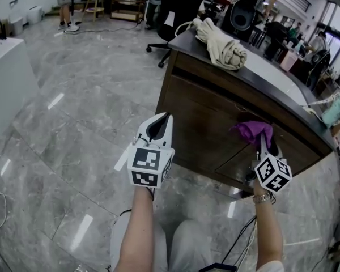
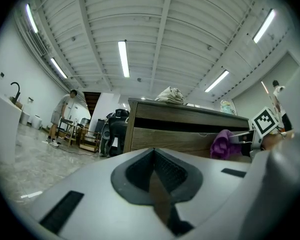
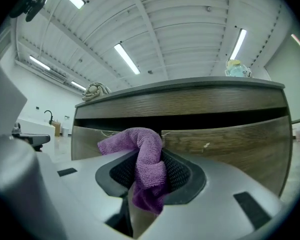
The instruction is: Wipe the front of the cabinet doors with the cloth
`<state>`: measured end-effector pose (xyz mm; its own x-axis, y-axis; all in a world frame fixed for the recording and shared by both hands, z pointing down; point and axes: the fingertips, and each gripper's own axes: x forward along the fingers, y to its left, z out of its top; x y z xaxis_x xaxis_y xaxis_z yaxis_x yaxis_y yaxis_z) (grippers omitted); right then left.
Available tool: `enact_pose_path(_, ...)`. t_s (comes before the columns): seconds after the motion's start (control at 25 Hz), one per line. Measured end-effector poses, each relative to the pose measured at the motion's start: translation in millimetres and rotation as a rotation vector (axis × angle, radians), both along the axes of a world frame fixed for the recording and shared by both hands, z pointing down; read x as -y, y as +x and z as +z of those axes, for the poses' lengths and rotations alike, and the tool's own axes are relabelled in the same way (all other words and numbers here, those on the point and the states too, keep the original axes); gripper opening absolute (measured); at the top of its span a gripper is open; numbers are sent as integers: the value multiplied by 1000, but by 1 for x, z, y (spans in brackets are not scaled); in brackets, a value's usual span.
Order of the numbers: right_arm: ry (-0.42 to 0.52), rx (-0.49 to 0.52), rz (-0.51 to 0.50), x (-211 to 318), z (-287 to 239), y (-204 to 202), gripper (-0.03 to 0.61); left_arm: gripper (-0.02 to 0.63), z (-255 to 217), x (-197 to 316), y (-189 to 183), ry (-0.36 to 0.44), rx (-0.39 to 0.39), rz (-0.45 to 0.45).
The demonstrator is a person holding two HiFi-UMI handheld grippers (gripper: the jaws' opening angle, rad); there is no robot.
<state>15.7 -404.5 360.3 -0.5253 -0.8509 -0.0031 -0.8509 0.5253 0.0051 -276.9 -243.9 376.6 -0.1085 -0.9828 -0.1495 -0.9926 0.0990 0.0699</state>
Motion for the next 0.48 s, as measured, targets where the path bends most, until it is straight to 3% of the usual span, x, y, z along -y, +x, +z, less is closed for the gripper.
enact_pose_path(0.12,-12,-15,-92,-23,8,-37,137,6,3,-1,-6,-5,-25,-12)
enact_pose_path(0.48,-57,-104,-349,-76,61,-210,137,6,-1,-17,-22,1,-31,-64)
